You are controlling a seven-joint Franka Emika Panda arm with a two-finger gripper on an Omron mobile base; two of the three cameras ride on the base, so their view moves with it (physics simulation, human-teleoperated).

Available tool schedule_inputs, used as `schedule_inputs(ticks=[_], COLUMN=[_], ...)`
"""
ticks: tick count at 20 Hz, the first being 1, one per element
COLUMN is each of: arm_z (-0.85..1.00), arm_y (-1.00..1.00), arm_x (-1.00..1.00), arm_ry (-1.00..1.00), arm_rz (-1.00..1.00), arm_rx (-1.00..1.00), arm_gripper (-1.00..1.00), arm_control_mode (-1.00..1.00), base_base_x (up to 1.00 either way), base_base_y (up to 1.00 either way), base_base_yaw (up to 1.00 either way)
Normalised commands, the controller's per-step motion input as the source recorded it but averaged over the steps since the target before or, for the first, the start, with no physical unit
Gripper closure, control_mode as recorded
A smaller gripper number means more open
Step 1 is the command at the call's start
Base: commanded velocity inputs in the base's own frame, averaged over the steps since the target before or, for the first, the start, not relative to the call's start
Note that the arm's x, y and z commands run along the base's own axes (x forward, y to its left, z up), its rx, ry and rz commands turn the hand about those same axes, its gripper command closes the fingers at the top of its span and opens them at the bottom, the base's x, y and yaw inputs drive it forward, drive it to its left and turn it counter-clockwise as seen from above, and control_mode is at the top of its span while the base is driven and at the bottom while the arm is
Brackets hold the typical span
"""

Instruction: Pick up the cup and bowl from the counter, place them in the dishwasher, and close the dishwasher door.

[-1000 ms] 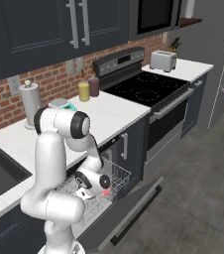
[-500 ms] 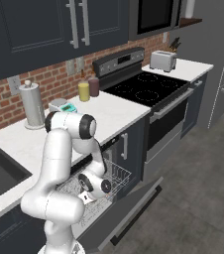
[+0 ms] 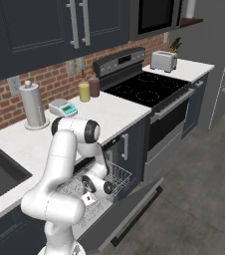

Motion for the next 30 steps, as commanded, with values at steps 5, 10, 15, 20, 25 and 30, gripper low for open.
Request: schedule_inputs(ticks=[5, 10, 15, 20, 25, 30], arm_z=[-0.44, -0.31, 0.46, 0.83, 0.97, 1.0], arm_y=[0.0, 0.0, 0.0, 0.0, 0.0, -0.05], arm_x=[0.42, 0.11, -0.88, -0.97, -0.66, -0.13], arm_ry=[0.03, 0.01, -0.08, -0.17, -0.14, 0.02], arm_rz=[0.0, 0.0, 0.0, 0.0, -0.01, -0.1], arm_rx=[0.0, 0.0, 0.0, 0.0, 0.0, -0.02], arm_gripper=[1.0, 1.0, -1.0, -1.0, -1.0, -1.0], arm_control_mode=[-1.0, -1.0, -1.0, -1.0, -1.0, -1.0], base_base_x=[0.0, 0.0, 0.0, 0.0, 0.0, 0.0], base_base_y=[0.0, 0.0, 0.0, 0.0, 0.0, 0.0], base_base_yaw=[0.0, 0.0, 0.0, 0.0, 0.0, 0.0])
